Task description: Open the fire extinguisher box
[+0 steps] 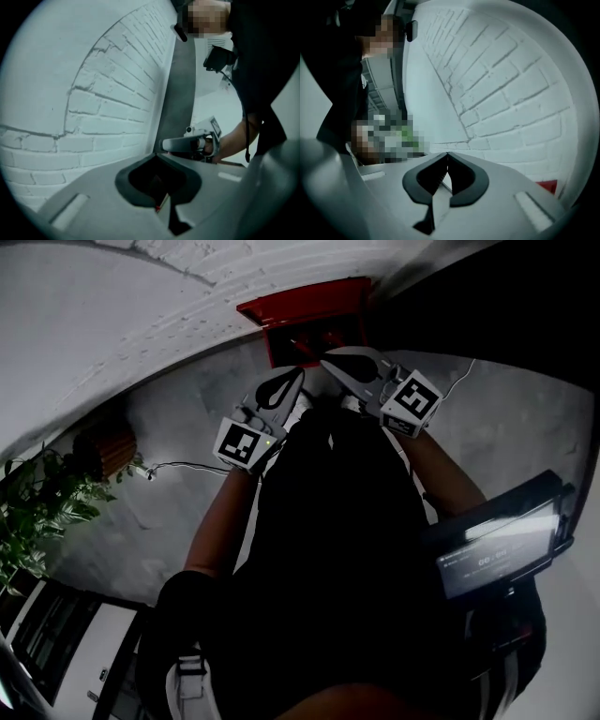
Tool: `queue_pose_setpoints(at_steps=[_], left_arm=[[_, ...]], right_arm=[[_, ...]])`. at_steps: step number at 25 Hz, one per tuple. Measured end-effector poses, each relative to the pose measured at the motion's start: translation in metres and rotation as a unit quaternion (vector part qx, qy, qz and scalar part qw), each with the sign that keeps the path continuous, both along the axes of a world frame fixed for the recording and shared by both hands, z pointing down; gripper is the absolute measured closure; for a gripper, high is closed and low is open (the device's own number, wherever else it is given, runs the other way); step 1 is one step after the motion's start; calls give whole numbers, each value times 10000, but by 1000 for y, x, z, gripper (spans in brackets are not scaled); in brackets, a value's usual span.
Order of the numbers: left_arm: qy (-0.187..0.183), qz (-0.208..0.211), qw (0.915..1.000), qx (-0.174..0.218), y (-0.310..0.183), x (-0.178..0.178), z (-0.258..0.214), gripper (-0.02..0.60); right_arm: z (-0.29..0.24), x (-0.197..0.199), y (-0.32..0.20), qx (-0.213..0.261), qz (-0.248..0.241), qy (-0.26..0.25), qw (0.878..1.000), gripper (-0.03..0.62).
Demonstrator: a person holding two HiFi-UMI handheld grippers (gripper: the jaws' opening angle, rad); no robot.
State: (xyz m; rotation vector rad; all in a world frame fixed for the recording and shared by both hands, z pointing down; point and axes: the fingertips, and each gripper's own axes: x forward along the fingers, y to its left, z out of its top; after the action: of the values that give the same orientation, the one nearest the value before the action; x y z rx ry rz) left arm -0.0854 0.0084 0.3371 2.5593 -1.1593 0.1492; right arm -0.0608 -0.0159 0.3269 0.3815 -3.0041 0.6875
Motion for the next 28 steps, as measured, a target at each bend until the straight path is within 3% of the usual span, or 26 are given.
queue_pose_setpoints(at_steps=[4,11,28], left_arm=[[10,-1,9995,327,7,4,-51,580],[5,-127,9976,679,19,1,-94,580],[76,-157,9963,841,23,-5,-110,580]], right_arm=[[-56,-7,18,545,-353,23,9979,583],[-99,-9,31,980,-540,39,9937,583],[-110,-19,37,1276,-482,174,9905,583]])
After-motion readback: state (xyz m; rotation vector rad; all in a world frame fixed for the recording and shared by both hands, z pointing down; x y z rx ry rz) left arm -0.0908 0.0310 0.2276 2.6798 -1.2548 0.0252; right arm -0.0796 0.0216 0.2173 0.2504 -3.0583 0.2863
